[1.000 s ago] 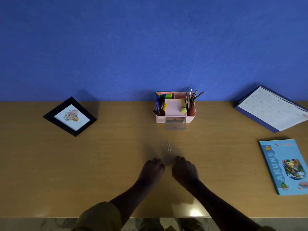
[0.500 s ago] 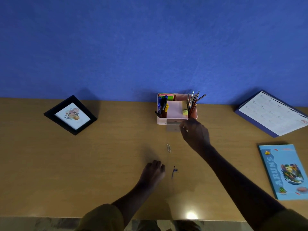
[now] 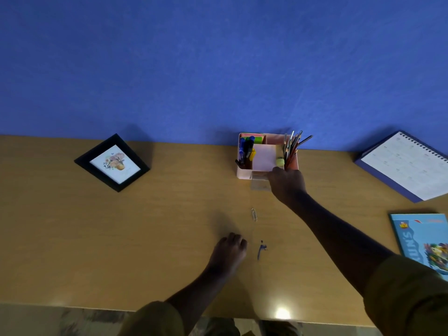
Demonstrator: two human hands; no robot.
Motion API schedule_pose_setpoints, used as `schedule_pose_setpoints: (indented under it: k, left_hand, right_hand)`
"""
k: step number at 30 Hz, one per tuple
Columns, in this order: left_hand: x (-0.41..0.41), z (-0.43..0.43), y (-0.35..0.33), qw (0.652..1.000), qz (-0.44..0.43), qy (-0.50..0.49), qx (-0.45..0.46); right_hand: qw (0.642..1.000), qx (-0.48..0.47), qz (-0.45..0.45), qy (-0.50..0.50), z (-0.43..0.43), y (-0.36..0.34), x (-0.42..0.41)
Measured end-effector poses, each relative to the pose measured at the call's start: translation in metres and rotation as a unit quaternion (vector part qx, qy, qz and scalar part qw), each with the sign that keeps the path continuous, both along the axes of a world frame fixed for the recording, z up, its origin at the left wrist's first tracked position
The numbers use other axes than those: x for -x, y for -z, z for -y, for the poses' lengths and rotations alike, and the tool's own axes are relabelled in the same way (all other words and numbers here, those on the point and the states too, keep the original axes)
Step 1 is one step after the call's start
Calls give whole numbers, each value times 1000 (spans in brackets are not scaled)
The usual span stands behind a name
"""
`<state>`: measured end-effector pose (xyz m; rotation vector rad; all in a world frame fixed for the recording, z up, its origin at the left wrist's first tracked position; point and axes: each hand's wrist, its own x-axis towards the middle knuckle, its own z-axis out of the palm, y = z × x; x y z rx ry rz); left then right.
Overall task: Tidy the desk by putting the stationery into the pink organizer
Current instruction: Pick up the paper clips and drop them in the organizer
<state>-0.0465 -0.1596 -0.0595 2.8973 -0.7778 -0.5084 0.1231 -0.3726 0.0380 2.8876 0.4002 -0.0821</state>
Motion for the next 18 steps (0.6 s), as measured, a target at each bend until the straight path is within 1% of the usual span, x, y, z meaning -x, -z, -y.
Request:
schedule_pose_setpoints:
  k: [5,11,12,14,16,18]
  left_hand:
    - [0,-5,1,1000,-13,15,-5]
    - [-8,-1,-14,997,-69,-18,-2]
    - [-11,1,-15,998,-66,-22,1]
    - [-18,3,-18,998,-38,-42,29]
    - [-27,7,-26,994,-12,-75,82]
    - [-40,11,-42,985,13,-108,136]
  right_hand:
    - [1000,2,-14,-13,2,-3,0]
    - [999,-36,-18,34,7,-12,2]
    - [998,-45,-10,48,7,-13,6]
    - [992,-88,24,87,10,-11,17]
    - [977,-163,56,126,13,-3,37]
    - [964,-220,55,141,16,11,61]
